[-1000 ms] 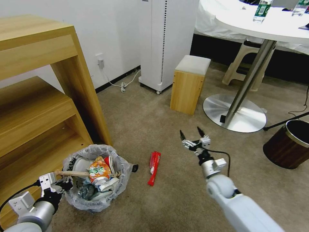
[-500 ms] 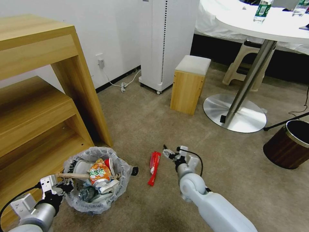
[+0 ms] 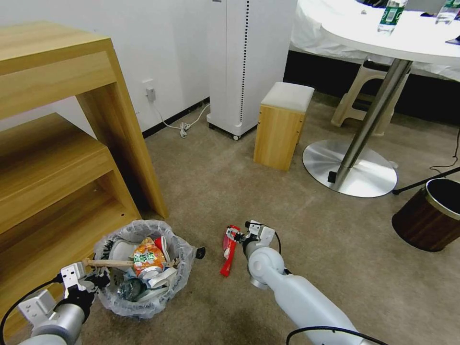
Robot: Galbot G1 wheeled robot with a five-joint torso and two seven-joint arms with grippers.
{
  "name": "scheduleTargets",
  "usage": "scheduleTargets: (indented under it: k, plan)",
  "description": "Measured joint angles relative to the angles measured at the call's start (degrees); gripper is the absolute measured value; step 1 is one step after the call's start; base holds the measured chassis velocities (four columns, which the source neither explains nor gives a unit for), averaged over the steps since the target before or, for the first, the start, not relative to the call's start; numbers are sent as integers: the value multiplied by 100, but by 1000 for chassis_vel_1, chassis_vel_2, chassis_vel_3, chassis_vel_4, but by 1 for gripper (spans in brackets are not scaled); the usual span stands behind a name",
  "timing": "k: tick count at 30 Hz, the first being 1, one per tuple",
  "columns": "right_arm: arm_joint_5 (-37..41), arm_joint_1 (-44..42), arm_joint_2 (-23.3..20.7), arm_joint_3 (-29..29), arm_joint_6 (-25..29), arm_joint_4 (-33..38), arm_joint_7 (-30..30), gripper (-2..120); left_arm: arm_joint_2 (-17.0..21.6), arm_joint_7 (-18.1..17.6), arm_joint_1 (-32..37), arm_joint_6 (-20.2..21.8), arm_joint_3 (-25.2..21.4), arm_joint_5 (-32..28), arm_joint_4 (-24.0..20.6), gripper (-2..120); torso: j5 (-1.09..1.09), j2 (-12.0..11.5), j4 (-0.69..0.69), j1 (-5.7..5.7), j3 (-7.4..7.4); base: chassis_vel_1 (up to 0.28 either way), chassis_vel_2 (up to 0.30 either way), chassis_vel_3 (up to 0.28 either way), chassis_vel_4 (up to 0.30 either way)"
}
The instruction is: Pick up the trash bin and place the garbage on the floor into it.
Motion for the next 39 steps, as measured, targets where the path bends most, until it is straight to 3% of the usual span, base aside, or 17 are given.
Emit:
scheduleTargets:
  k: [24,39]
  plan:
    - [-452,586,580,-342,-155,-1912,-437,100,-143,-5,107,13,-3,43,-223,1,0,0,0,0,0,0,0,0,0]
    - [-676,825,1047,-556,-55,-2603,-606,99,-105,-10,120,14,-12,-45,-335,1,1,0,0,0,0,0,0,0,0]
